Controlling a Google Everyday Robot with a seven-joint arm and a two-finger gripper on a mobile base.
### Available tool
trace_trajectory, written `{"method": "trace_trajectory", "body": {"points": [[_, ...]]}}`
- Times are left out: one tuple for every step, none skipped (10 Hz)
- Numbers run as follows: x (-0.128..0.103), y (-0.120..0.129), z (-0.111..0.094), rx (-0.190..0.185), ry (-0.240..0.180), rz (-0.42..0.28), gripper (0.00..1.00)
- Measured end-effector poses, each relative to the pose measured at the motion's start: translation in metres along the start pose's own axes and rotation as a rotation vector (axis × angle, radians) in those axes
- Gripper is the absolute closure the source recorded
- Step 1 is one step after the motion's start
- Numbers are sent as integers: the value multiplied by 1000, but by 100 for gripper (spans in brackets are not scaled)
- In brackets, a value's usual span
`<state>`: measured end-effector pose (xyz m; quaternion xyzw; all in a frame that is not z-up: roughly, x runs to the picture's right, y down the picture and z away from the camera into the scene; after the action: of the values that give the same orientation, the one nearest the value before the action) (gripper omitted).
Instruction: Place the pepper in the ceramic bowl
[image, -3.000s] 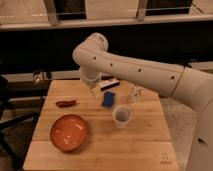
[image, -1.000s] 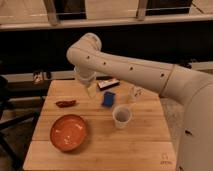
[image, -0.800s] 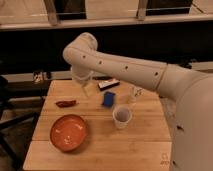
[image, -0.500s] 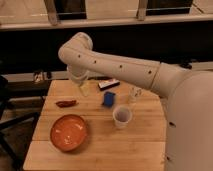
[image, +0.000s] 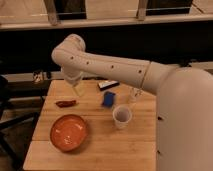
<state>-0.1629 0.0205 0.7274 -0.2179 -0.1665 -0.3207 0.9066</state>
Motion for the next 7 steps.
{"method": "trace_trajectory", "body": {"points": [[-1,-3,3,1,1,-1,20],[-4,-6,5,-2,-3,-2,20],[-4,-7,8,-3,-2,-2,20],[-8,-12,12,-2,2,-5,20],[-14,-18,15,-2,2,-8,20],[-17,-23,18,-2,5,-8,20],[-19,-26,25,-4,7,-6,20]]}}
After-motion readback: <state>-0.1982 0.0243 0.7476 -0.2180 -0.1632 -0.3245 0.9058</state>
